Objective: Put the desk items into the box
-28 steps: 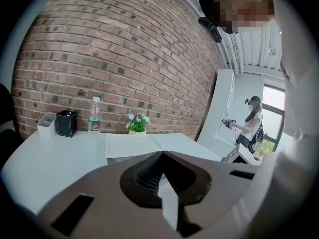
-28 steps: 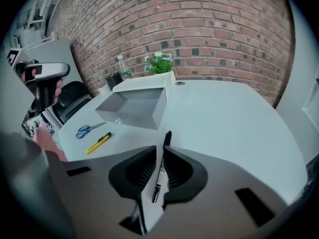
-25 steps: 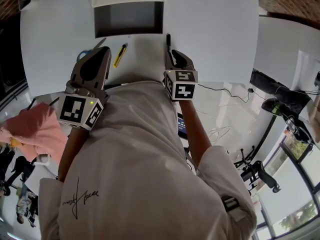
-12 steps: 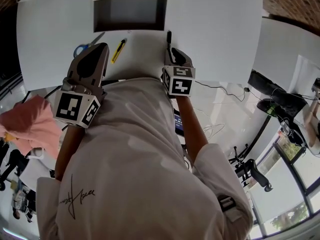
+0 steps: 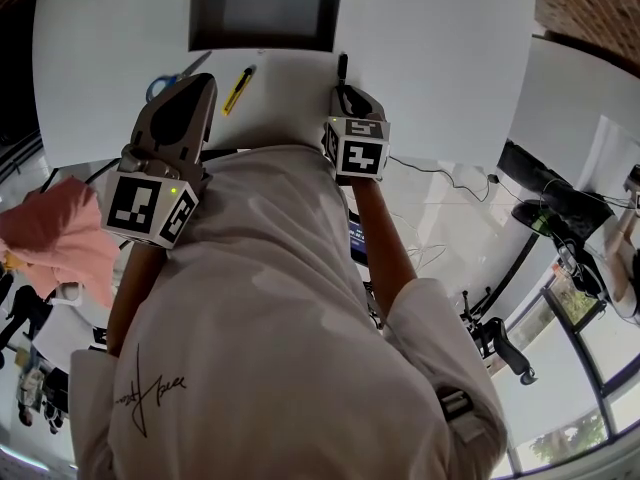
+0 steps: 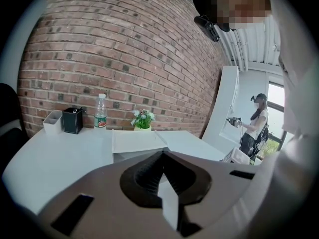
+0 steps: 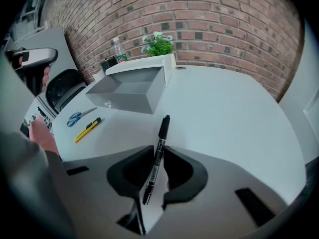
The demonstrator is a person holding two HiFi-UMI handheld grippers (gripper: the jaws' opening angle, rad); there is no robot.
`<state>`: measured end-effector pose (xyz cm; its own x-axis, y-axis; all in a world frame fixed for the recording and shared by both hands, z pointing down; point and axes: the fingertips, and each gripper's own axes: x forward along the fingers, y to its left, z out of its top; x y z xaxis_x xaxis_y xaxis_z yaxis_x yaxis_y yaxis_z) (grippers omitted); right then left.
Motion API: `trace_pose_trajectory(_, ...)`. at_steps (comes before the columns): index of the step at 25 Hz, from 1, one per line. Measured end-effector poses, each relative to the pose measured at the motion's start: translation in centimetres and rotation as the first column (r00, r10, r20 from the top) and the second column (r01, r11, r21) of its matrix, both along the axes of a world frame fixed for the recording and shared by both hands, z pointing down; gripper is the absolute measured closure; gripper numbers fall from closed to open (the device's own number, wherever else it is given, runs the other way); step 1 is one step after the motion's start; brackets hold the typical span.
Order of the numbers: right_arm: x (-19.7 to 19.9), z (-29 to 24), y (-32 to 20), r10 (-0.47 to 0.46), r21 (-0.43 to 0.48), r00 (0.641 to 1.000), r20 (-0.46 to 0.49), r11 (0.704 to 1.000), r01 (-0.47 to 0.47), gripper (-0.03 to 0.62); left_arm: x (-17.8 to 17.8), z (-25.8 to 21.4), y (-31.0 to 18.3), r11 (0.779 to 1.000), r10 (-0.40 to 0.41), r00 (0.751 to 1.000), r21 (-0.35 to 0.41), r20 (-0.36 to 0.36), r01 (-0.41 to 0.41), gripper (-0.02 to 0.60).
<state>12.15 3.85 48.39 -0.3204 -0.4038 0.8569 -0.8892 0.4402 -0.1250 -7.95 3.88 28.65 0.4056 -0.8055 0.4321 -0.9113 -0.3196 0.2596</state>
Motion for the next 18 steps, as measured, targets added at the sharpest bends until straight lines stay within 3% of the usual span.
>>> trace_pose_trajectory(18,0.1,0.2,-0.4,-0.088,-0.036,0.996,-0.005,0.995,0.088,0.534,-0.9,-0.2,1.3,0.998,-0.059,0.998,-0.002,0.002,0.059,0.575)
